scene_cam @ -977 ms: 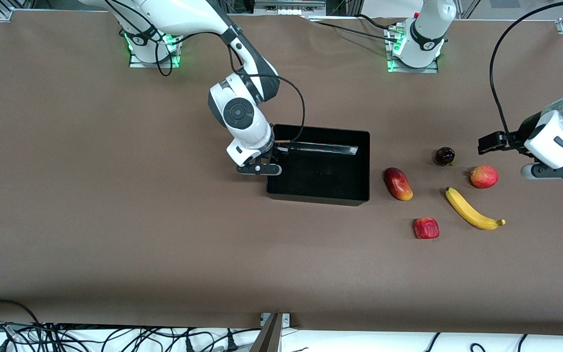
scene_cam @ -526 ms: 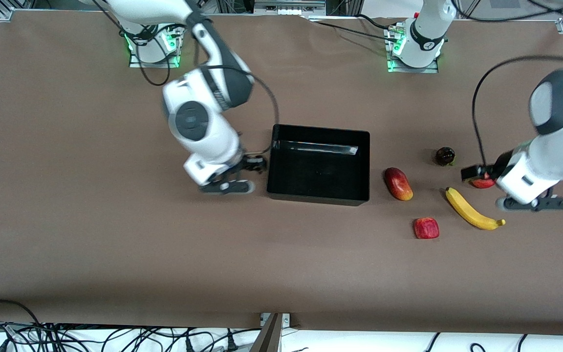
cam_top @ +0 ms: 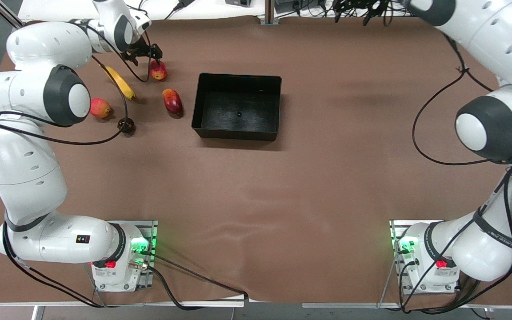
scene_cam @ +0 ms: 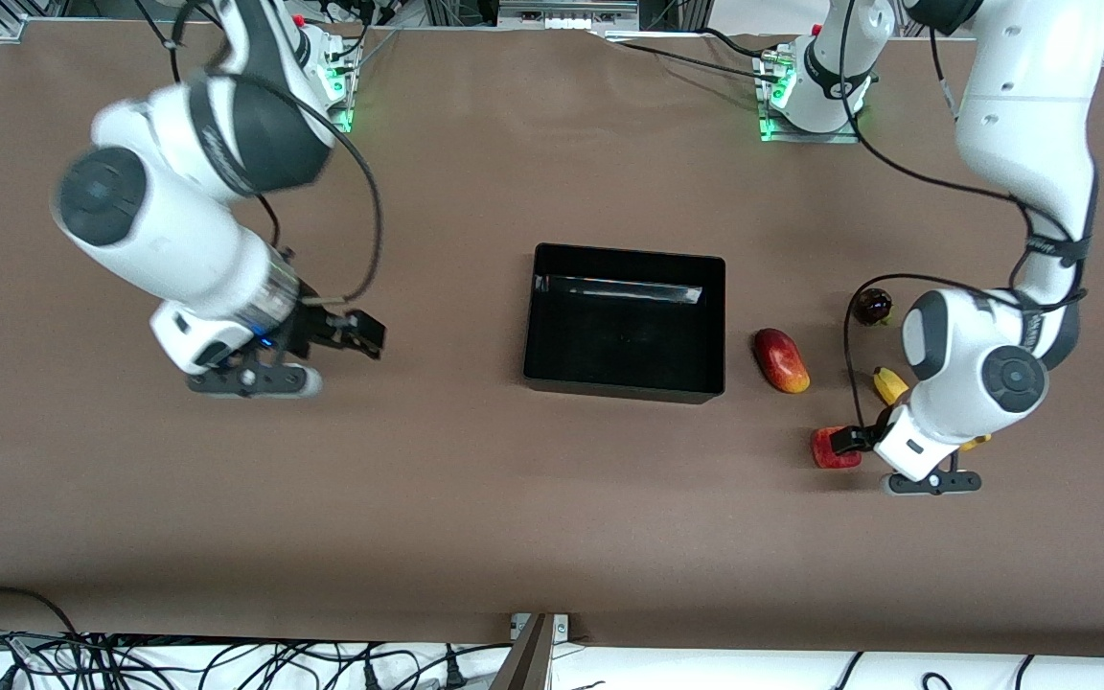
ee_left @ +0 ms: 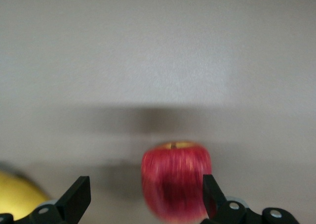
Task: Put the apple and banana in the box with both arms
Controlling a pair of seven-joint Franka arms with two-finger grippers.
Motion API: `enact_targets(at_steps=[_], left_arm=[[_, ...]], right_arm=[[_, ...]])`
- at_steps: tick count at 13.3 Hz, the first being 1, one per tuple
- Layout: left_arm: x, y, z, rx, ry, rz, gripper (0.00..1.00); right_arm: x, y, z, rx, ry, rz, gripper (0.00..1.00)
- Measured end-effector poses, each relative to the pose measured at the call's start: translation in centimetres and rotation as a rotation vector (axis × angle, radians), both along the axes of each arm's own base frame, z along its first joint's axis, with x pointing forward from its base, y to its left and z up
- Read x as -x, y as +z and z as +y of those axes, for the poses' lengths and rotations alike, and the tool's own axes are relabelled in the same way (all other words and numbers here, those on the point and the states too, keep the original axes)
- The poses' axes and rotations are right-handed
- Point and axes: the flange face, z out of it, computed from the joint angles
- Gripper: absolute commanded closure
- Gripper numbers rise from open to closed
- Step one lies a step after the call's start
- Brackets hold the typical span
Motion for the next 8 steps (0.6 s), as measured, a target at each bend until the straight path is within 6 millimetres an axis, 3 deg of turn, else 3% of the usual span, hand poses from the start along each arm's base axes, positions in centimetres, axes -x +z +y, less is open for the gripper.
enact_targets(at_steps=[2,5,8], left_arm=[[-0.2,-0.7,-0.7,0.039,0.026,-0.023,0.00],[-0.1,-1.2,-1.3,0.107,0.080,-0.018,0.00],[0.2,-2.4,-1.8,0.114,0.078,0.000,0.00]], right_arm=[[1.3,3.7,-3.1,-0.009,-0.001,0.018,0.00],[3.7,8.4,-9.8,0.021,0.015,0.049,0.00],[6.5,12.0,-14.9,0.022,0.071,0.045,0.00]])
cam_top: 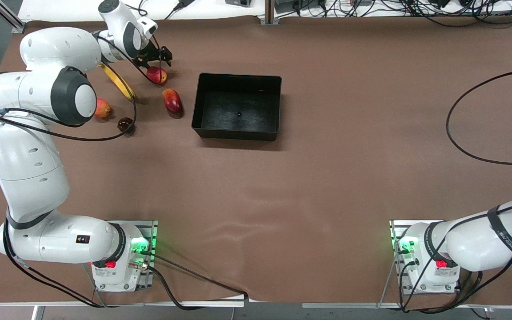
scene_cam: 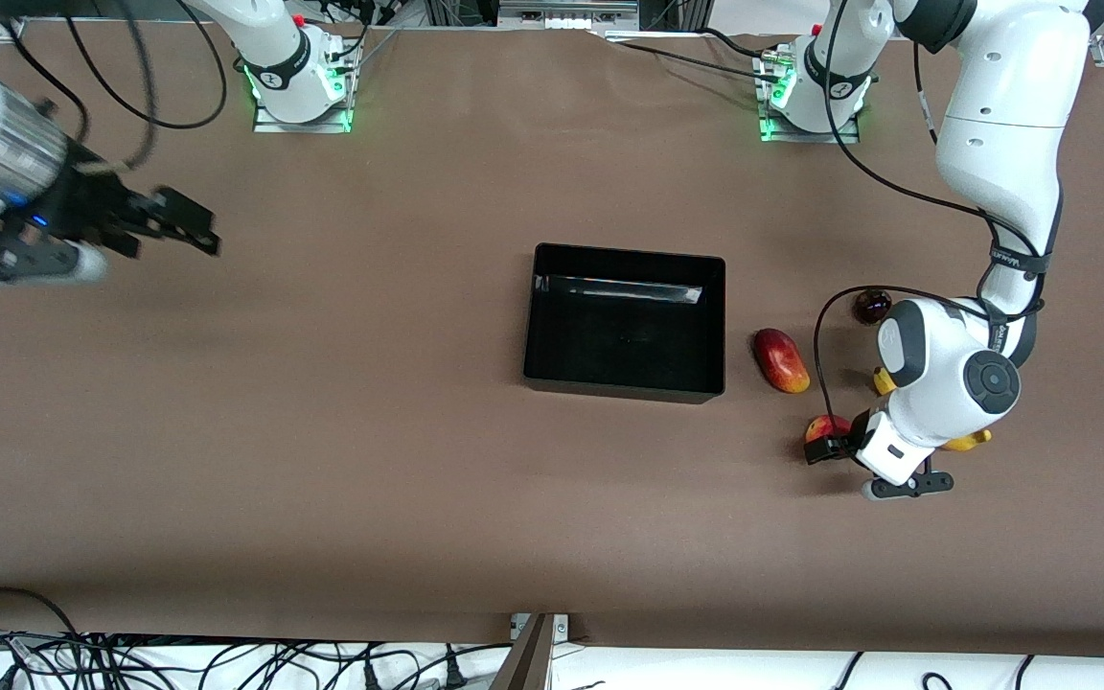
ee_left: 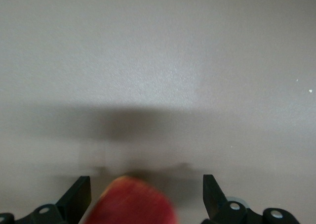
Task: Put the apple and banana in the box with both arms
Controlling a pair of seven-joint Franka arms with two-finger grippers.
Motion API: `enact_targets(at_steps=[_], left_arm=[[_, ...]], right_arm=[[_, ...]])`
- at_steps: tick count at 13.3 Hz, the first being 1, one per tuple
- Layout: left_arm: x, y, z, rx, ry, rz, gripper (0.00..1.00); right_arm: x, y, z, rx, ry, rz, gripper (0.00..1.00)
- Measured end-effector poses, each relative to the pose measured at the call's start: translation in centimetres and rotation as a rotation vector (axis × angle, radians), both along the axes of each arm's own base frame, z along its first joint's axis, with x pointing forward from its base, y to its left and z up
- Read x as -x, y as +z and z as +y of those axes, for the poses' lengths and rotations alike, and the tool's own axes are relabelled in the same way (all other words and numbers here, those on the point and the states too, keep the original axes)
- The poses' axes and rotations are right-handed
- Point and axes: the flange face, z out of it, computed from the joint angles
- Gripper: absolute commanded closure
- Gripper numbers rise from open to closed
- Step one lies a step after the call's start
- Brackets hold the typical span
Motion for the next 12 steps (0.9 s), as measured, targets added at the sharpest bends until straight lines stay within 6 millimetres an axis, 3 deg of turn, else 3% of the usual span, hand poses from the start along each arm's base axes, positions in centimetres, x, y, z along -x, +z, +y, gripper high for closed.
enact_targets(at_steps=[2,4,8,12], left_arm=[[0.3,-1.1,0.0,0.000,0.000,0.016,0.00],[0.7,-2.2,0.0,-0.001,0.002,0.034,0.00],[1.5,-2.9,0.5,-0.001,0.008,0.058,0.00],[2.1,-2.9,-0.9,0.016,-0.011,0.078,0.00]], right_arm=[[1.5,0.7,-3.1,0.001,0.046,-0.010,0.00],[2.5,0.8,-4.3,0.026,0.069,-0.010,0.00],[2.7,0.7,-3.9,0.062,0.085,-0.016,0.00],[2.6,0.7,-3.6,0.090,0.096,-0.026,0.00]])
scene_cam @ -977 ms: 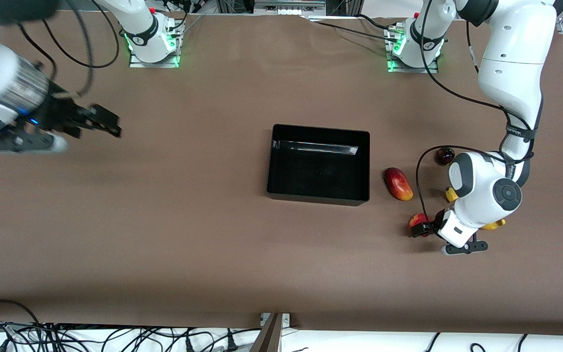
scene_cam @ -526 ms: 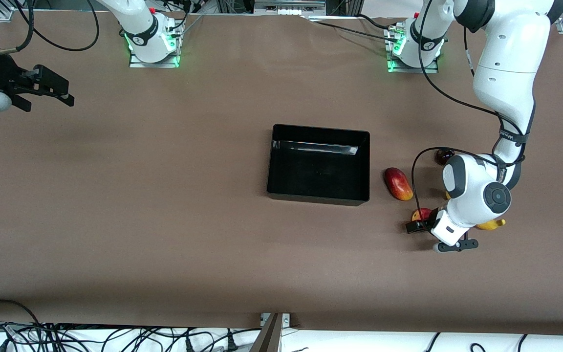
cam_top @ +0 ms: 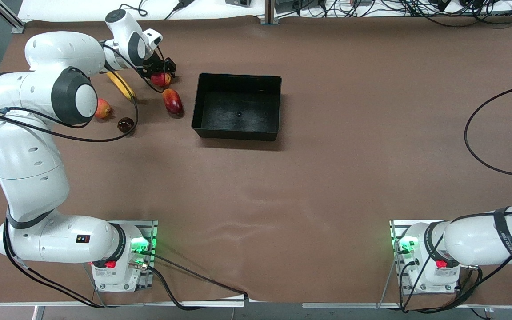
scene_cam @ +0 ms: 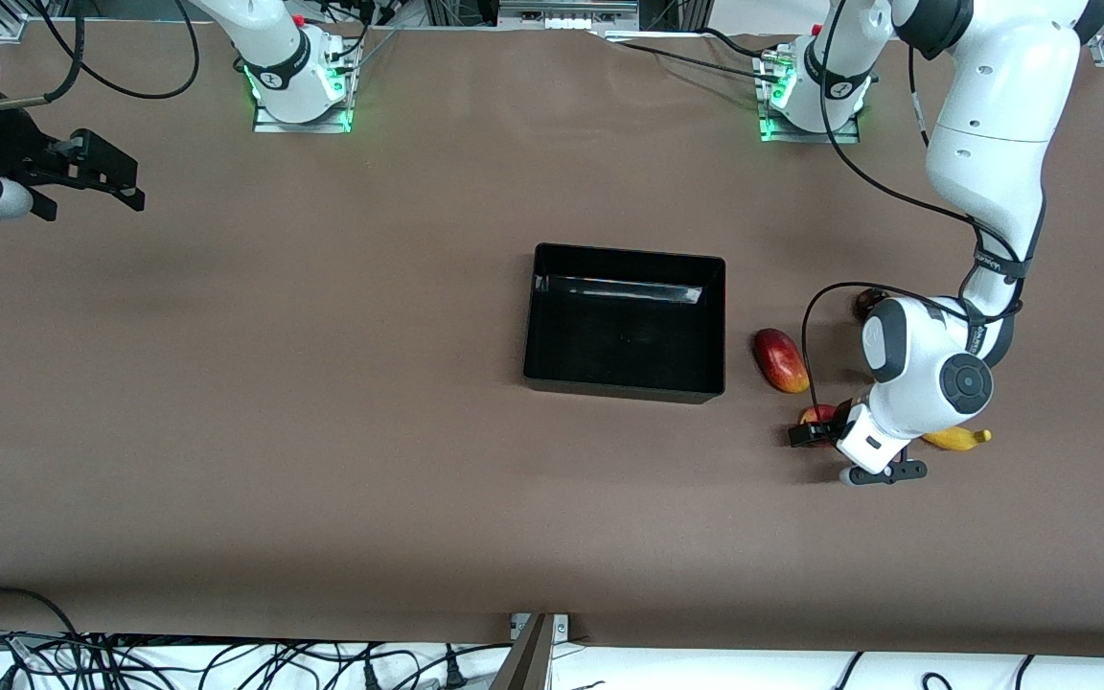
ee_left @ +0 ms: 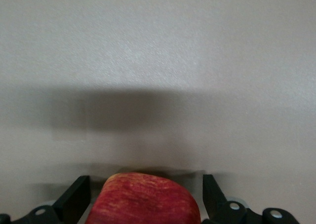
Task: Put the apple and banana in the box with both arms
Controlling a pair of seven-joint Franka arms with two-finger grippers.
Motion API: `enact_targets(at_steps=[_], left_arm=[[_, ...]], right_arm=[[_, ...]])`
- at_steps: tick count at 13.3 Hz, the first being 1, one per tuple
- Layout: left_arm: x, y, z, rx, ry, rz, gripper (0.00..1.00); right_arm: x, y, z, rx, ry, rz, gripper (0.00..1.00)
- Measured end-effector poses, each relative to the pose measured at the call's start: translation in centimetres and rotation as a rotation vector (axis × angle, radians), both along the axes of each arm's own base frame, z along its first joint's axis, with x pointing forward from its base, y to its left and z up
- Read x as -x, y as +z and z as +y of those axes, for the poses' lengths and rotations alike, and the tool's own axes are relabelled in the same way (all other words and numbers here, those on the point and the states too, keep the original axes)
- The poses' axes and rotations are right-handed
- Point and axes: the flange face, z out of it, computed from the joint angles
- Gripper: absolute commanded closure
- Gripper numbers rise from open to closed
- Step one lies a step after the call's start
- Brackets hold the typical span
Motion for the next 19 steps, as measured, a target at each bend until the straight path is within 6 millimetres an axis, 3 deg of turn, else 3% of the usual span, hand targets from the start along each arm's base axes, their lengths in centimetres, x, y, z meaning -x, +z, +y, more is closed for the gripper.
enact_targets(at_steps=[1,3,4,8,10,13,15,18,19], left_arm=[[0.1,0.0,0.0,0.001,-0.004,0.006,0.06],[0.4,0.1,0.0,0.004,-0.029,0.033,0.31],[0.6,0.2,0.1,0.007,-0.038,0.053,0.37],[0.4,1.7,0.3,0.015,-0.071,0.068,0.48],[-0.9,4.8,-0.2,0.027,-0.090,0.073,0.47],[-2.5,12.3,-2.7,0.055,-0.119,0.135,0.44],[-1.4,13.9,-7.6,0.054,-0.079,0.204,0.44],[3.4,12.1,-20.7,-0.008,-0.006,0.308,0.42],[5.1,11.7,-24.2,-0.030,0.012,0.323,0.42]], right_arm=[[0.0,0.0,0.1,0.014,0.003,-0.002,0.00],[-0.3,-0.5,0.0,0.022,0.002,0.006,0.00],[-0.6,-0.9,0.1,0.023,0.004,0.007,0.00],[-1.4,-1.5,0.5,0.026,0.009,-0.002,0.00],[-1.4,-1.3,0.7,0.023,0.011,-0.006,0.00],[-1.3,-1.2,1.4,-0.012,0.018,-0.003,0.00],[-1.3,-1.2,1.5,-0.023,0.019,-0.002,0.00],[-1.3,-1.2,1.6,-0.024,0.019,-0.002,0.00],[-1.3,-1.2,1.6,-0.024,0.019,-0.002,0.00]])
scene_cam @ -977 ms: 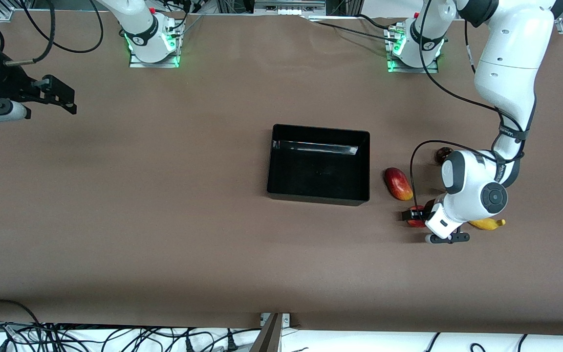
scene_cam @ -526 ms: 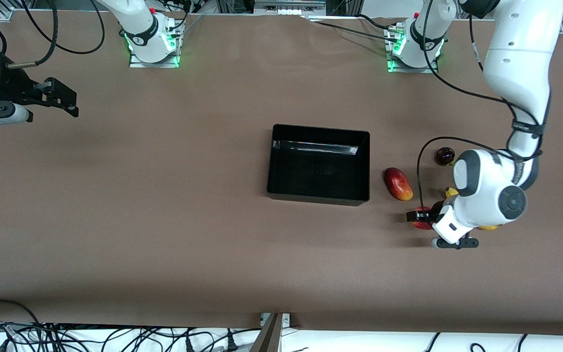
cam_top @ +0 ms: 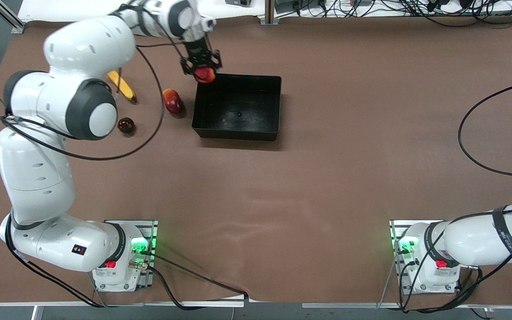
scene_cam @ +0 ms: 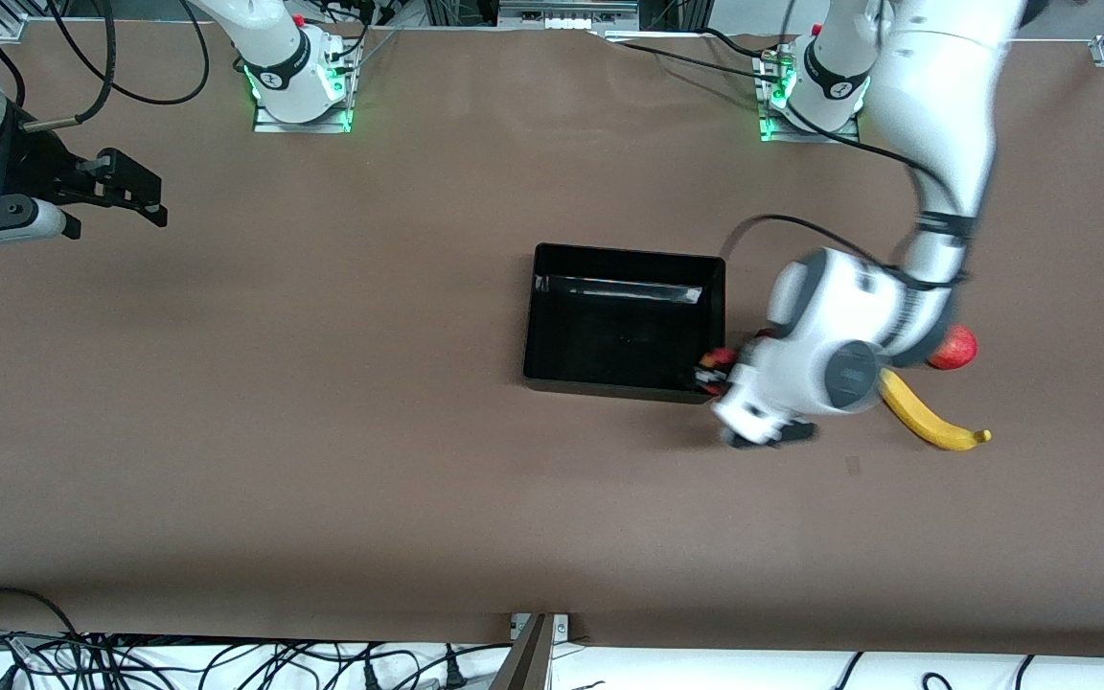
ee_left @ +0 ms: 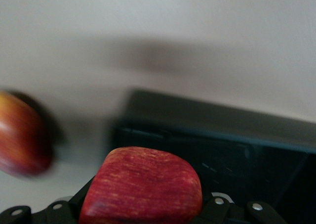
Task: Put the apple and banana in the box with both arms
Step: 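Carry the red apple with the left gripper over the black box, then open the left gripper to drop the apple into the box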
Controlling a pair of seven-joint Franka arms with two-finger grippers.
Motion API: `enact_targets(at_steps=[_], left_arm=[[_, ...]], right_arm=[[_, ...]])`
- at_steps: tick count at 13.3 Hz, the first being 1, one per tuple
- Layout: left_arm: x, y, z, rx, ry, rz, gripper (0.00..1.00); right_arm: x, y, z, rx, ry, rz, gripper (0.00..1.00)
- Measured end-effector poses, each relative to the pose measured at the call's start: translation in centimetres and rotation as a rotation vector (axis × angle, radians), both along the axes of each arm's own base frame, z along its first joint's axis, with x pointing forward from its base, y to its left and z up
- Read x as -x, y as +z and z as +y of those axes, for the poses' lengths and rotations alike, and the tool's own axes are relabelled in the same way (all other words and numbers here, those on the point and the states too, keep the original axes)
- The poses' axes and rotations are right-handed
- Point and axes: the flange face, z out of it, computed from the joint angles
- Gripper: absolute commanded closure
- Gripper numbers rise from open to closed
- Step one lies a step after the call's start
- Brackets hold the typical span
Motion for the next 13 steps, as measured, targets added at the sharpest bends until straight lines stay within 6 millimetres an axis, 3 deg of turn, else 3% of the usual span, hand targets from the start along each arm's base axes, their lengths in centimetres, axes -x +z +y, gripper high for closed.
enact_targets(at_steps=[2,4,5,8,11,13], left_arm=[[1.8,0.5,-3.6,-0.023,0.021,0.001,0.40],[2.5,0.5,-4.8,-0.035,0.033,0.005,0.06],[2.9,0.0,-5.0,-0.045,0.030,0.005,0.00],[2.9,-1.1,-4.7,-0.073,0.017,-0.027,0.00],[1.3,1.4,-2.3,-0.078,0.042,-0.069,0.00],[-0.4,4.3,2.7,-0.091,0.093,-0.067,0.00]], right_arm=[[0.0,0.0,0.0,0.000,0.000,0.000,0.00],[0.0,0.0,0.0,0.000,0.000,0.000,0.00],[0.0,0.0,0.0,0.000,0.000,0.000,0.00],[0.0,0.0,0.0,0.000,0.000,0.000,0.00],[0.0,0.0,0.0,0.000,0.000,0.000,0.00],[0.0,0.0,0.0,0.000,0.000,0.000,0.00]])
